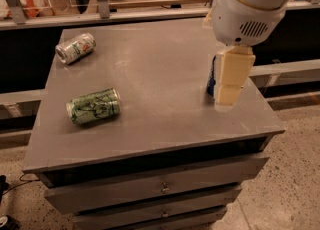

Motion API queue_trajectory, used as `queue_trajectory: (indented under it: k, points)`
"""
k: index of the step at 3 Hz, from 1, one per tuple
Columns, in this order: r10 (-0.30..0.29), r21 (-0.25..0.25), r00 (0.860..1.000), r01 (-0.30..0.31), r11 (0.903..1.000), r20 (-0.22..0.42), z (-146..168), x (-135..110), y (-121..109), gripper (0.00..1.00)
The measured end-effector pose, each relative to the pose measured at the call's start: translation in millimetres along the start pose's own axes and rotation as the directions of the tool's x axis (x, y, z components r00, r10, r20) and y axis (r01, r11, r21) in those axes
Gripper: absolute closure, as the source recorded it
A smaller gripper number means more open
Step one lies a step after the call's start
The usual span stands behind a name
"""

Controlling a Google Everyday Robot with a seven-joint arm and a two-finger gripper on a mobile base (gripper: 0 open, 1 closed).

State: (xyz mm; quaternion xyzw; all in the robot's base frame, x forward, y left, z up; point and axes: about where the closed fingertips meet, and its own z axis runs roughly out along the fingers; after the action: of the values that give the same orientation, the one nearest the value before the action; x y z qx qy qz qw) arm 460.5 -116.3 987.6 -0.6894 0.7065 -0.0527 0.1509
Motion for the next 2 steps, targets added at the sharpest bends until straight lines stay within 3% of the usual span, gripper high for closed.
queue_trajectory:
  k: [1, 2]
  points:
    - [-0.088, -0.016, 0.996, 0.089, 0.9959, 0.014, 8, -35, 6, 0.0]
    - [-0.14, -0.017, 0.99, 0.14, 0.99, 0.023, 9, -55, 11, 0.0]
